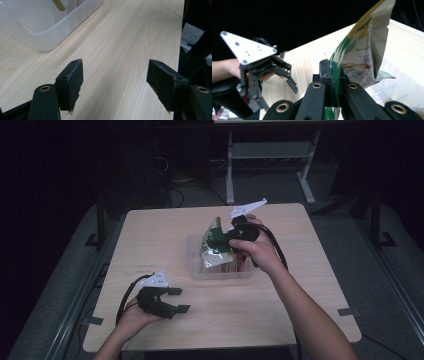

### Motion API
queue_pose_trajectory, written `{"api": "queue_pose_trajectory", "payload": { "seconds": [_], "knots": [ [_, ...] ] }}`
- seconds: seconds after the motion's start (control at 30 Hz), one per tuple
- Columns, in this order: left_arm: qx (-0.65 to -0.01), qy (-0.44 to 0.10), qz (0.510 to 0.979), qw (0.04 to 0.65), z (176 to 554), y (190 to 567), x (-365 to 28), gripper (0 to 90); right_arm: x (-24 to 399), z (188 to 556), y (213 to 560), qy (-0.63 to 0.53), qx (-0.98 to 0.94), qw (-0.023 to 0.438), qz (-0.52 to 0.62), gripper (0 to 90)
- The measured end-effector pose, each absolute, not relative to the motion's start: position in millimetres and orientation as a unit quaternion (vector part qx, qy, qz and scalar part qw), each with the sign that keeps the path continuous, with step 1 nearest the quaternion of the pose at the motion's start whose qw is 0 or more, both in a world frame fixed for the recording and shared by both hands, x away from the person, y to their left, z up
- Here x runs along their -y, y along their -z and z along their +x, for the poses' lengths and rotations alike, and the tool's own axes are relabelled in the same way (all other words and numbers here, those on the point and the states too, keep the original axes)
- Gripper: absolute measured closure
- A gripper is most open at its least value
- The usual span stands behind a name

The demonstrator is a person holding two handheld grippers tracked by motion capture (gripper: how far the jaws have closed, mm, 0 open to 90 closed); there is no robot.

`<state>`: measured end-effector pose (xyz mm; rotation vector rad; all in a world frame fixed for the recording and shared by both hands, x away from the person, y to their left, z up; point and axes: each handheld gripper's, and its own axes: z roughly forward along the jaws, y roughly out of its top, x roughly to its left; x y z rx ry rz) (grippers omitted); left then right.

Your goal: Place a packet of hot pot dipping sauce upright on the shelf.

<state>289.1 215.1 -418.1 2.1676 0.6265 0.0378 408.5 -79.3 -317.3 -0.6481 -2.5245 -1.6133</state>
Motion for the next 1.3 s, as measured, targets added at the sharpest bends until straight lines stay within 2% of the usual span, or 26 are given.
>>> {"api": "queue_pose_trajectory", "payload": {
  "seconds": [0.73, 1.13, 1.3],
  "knots": [
    [-0.228, 0.009, 0.883, 0.410, 289.8, 428.5, -204.7, 27.5, 54.4, 430.1, 352.8, 0.477, 0.843, 0.031, -0.247, 89.8],
    [-0.225, 0.015, 0.887, 0.403, 289.4, 430.2, -202.3, 26.8, 52.0, 429.9, 352.7, 0.473, 0.843, 0.017, -0.255, 89.0],
    [-0.223, 0.016, 0.888, 0.402, 289.5, 430.1, -202.2, 26.6, 53.3, 429.2, 350.2, 0.478, 0.841, 0.013, -0.255, 85.4]
  ]
}}
